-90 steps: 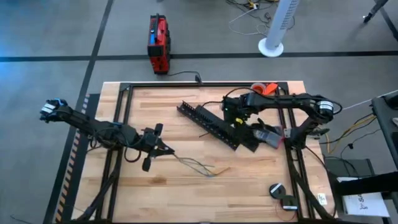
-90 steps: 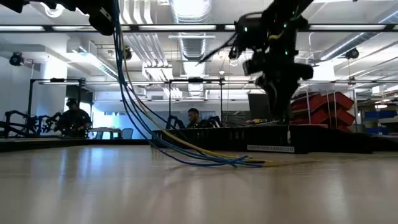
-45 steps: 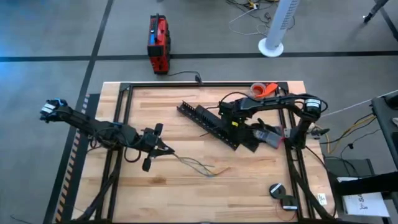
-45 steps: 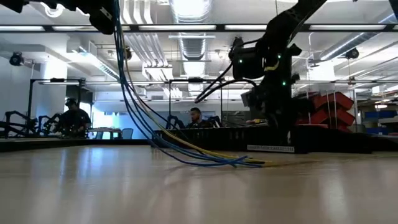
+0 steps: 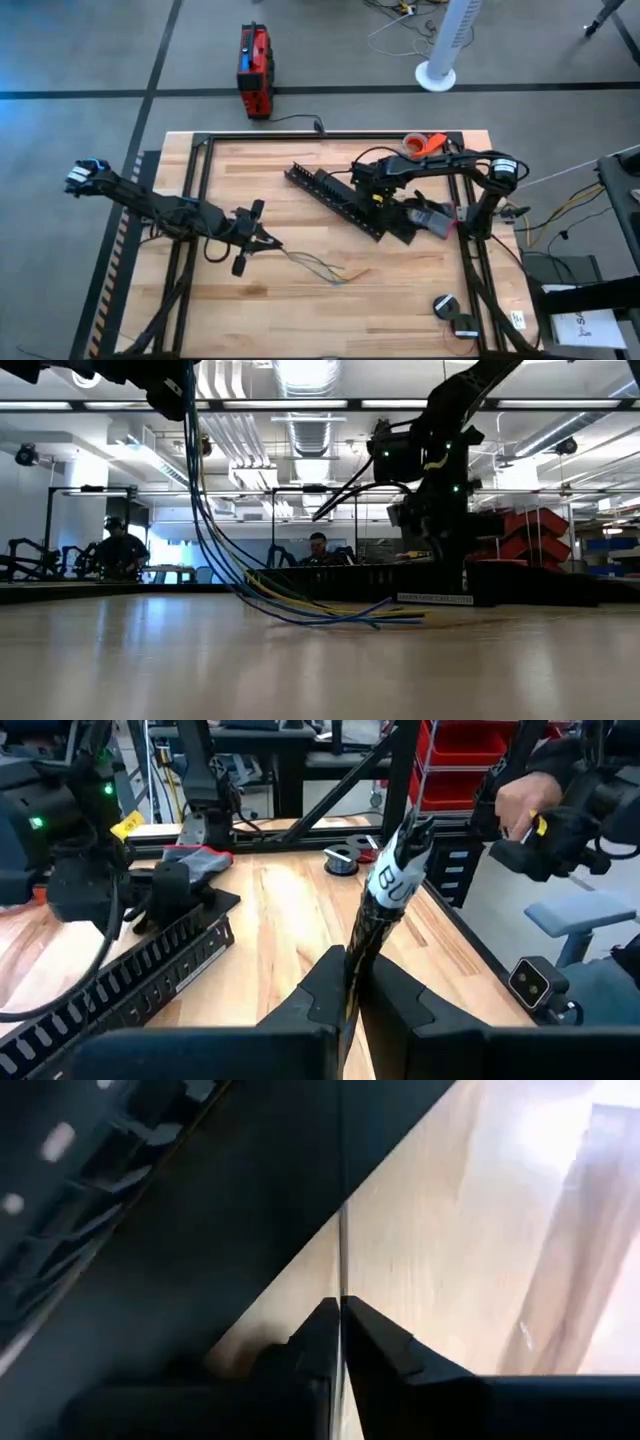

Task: Ziptie cables
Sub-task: Wrap the zip tie around the cable bundle

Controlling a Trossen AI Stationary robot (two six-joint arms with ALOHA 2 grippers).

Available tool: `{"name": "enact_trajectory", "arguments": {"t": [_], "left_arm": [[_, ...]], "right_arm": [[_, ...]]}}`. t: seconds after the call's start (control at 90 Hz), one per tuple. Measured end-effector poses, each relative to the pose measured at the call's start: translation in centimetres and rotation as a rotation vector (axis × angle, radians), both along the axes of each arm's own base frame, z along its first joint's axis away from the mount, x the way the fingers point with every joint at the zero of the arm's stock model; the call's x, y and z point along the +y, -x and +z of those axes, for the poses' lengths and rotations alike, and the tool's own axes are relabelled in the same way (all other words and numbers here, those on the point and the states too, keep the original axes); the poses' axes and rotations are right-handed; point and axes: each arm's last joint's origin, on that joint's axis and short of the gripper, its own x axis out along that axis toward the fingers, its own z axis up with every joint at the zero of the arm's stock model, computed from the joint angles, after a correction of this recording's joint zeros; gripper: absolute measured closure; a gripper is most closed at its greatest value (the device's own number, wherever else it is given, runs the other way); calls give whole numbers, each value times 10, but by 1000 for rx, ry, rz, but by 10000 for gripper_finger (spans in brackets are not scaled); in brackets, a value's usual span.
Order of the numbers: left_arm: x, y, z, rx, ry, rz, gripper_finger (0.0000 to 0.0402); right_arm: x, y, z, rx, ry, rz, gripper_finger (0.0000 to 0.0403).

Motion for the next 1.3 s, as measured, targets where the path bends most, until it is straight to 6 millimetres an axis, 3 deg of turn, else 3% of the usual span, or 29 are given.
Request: {"name": "enact_trajectory", "arguments": {"t": [0.289,0.433,0.6,0.8,0.944,1.156,1.3], "left_arm": [[0,1,1,-3,1,0,394],[1,3,2,-3,10,2,394],[2,7,3,10,29,6,394],[2,6,2,17,43,10,394],[2,5,2,19,49,11,394],[2,5,2,16,53,11,394],[2,5,2,15,45,9,394]], "right_arm": [[27,-28,56,-20,42,-24,402],[57,-42,79,-92,43,-56,403],[98,-48,86,-163,102,-184,403],[152,-56,69,-243,83,-356,403],[181,-66,37,-253,99,-435,403],[195,-80,-27,-152,159,-488,402],[186,-88,-43,-117,174,-509,370]]}}
